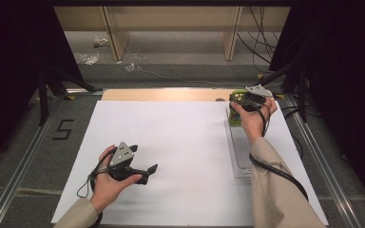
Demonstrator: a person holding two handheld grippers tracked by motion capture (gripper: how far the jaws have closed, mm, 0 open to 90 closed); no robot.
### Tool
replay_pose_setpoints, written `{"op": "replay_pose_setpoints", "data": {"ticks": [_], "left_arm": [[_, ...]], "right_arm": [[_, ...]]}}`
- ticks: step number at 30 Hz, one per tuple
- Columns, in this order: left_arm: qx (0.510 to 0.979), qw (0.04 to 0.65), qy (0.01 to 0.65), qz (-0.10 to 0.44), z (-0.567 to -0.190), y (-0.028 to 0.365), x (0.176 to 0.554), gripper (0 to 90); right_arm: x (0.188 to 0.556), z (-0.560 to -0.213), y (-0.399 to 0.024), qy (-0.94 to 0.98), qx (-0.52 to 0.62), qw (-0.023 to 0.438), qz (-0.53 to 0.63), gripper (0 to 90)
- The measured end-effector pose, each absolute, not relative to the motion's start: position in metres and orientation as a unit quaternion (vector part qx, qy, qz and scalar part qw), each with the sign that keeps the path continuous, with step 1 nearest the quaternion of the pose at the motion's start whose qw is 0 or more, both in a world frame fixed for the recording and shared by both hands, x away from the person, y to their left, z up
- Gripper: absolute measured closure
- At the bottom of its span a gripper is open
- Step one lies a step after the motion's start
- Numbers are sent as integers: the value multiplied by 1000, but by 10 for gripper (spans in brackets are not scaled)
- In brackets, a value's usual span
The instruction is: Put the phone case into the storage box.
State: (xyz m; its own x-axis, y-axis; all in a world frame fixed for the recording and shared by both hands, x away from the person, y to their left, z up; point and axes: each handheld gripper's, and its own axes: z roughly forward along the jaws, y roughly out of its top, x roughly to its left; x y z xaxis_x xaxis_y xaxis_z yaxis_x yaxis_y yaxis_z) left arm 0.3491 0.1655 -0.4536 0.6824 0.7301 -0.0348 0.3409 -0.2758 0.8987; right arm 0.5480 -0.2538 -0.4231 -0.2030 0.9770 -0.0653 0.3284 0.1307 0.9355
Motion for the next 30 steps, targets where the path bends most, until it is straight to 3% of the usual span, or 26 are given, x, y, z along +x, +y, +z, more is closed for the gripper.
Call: {"op": "replay_pose_setpoints", "data": {"ticks": [30], "left_arm": [[774,492,346,198,-453,166,349,0]], "right_arm": [[549,-425,-256,647,509,376,425,79]]}}
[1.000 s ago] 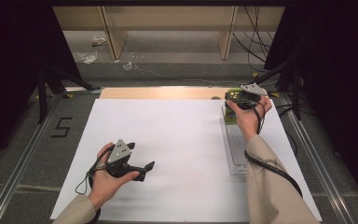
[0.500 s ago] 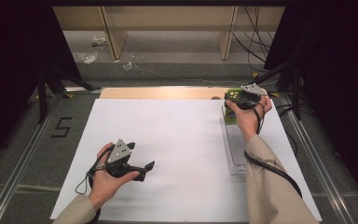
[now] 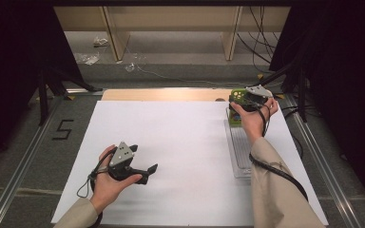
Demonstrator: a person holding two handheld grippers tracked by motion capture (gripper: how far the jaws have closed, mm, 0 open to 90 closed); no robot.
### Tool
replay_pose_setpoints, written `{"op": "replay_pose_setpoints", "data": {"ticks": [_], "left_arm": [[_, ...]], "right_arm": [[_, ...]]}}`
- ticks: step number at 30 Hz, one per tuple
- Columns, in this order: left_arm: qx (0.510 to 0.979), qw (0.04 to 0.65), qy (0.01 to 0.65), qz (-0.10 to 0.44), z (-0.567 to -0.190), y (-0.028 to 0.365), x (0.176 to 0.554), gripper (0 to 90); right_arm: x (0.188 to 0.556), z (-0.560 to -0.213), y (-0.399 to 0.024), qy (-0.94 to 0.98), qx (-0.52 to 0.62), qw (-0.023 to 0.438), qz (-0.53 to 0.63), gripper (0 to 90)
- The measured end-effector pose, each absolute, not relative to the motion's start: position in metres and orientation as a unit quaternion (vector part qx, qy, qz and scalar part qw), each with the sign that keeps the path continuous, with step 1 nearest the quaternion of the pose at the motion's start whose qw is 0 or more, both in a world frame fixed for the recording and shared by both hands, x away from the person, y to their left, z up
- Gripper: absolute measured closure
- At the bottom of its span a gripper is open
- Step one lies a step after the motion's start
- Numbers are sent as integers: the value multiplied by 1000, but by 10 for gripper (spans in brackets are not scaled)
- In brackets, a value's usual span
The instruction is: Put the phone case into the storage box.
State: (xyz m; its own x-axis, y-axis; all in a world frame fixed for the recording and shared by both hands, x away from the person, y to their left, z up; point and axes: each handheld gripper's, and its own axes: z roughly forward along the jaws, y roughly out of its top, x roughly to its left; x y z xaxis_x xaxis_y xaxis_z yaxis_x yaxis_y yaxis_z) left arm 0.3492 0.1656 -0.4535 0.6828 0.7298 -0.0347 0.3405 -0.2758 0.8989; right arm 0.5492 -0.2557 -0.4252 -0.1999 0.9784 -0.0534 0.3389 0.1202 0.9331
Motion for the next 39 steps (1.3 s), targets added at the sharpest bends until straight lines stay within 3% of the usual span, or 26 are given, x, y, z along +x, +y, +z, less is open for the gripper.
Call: {"op": "replay_pose_setpoints", "data": {"ticks": [23,39], "left_arm": [[773,493,347,199,-453,166,349,0],[772,493,349,199,-453,165,349,0]], "right_arm": [[537,-419,-256,643,512,374,430,76],[513,-413,-257,657,510,345,435,111]]}}
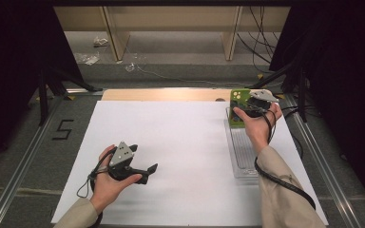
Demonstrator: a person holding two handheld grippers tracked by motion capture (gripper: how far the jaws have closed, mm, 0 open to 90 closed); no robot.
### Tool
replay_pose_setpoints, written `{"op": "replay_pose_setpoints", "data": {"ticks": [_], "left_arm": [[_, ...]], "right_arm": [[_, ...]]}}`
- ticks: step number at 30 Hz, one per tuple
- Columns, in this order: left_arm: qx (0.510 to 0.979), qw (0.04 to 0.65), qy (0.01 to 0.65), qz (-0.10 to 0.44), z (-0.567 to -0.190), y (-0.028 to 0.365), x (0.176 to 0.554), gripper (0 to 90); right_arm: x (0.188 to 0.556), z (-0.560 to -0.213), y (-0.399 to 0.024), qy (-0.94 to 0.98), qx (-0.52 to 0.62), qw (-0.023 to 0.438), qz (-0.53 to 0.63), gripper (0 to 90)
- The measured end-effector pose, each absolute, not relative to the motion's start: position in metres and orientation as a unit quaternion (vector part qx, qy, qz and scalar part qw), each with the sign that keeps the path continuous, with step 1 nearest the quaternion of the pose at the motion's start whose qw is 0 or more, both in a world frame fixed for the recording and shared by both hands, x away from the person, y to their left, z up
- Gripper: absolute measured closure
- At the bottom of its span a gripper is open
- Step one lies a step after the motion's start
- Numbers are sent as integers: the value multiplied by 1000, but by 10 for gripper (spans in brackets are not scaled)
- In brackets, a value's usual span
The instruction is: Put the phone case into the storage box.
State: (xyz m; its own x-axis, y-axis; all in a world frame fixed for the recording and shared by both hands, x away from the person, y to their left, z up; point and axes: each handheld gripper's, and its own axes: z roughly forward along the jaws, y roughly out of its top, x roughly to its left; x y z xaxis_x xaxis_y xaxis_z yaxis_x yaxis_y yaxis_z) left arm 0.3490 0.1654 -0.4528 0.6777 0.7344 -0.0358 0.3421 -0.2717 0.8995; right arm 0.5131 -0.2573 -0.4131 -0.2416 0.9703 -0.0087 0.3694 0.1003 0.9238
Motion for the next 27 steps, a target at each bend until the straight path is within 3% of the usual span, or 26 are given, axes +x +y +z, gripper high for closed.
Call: {"op": "replay_pose_setpoints", "data": {"ticks": [27], "left_arm": [[773,492,348,199,-452,165,349,0]], "right_arm": [[477,-403,-249,689,472,314,450,127]]}}
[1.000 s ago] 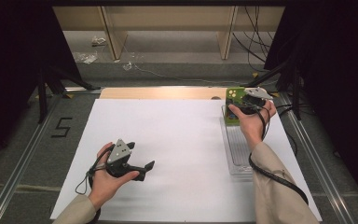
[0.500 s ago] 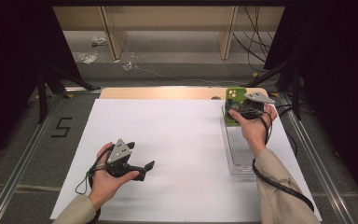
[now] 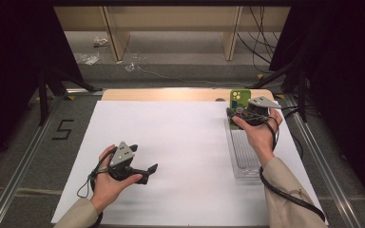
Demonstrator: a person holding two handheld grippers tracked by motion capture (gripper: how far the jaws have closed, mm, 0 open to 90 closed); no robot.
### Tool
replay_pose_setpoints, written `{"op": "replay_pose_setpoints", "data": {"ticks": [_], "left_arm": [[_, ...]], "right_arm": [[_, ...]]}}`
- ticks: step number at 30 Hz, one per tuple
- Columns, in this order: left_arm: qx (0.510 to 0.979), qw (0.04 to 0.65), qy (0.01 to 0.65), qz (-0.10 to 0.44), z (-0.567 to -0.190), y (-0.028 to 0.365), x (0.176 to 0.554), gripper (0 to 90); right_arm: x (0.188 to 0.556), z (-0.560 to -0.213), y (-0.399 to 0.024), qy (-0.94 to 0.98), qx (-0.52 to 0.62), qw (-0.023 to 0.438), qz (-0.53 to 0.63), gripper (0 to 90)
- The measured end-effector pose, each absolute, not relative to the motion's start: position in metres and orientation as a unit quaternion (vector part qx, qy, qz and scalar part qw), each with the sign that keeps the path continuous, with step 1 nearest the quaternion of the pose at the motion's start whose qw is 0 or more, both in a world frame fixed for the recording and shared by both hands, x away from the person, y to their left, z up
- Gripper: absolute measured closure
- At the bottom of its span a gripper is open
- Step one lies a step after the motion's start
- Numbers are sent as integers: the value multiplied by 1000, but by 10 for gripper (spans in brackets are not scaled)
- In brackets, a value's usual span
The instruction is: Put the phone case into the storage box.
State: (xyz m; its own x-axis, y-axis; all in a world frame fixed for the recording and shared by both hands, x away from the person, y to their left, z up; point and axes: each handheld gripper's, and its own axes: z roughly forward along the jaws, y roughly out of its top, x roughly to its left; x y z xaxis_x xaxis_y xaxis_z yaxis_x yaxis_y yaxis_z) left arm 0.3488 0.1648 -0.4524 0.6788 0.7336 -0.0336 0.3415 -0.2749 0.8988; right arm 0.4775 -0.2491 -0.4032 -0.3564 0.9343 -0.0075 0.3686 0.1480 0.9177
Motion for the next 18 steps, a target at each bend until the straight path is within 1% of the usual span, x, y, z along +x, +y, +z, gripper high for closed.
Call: {"op": "replay_pose_setpoints", "data": {"ticks": [18], "left_arm": [[774,491,346,201,-452,165,349,0]], "right_arm": [[456,-403,-247,707,449,301,455,130]]}}
